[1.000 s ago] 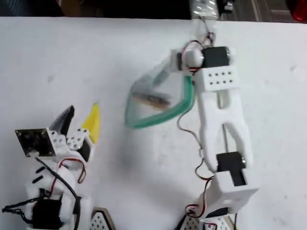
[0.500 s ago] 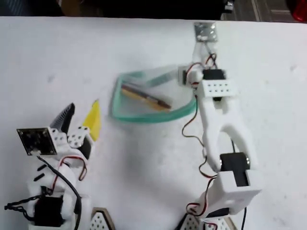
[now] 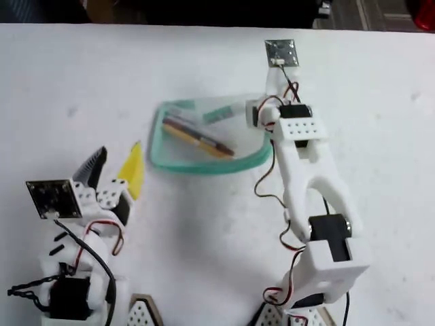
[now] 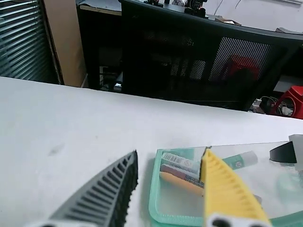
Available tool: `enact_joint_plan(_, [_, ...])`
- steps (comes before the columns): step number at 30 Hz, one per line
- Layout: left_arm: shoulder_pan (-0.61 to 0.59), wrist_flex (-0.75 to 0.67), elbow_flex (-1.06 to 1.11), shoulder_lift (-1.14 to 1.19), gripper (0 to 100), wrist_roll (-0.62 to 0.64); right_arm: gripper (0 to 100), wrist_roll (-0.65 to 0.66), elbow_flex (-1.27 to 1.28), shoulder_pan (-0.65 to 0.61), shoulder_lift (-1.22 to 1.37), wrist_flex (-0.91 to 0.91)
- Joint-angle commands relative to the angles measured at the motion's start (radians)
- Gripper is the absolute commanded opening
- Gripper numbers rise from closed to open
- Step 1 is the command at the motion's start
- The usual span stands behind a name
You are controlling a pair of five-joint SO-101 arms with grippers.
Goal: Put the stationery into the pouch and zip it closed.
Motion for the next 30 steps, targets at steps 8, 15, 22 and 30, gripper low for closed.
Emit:
enact_joint_plan(8, [0.030,-0.026,-0.006,-0.001,23,0.008,11.1,0.026,0.015,0.031,0.019,-0.007])
enact_joint_plan(15, [0.031,-0.026,-0.006,-0.001,23,0.006,43.2,0.034,-0.002,0.031,-0.007,0.101])
enact_joint_plan(22, [0.025,-0.055,-0.012,-0.001,23,-0.014,31.9,0.031,-0.091,0.076,-0.177,0.351])
enact_joint_plan(30, [0.027,0.032,-0.169,0.004,7,-0.322,5.3,0.034,-0.199,0.196,-0.533,0.610])
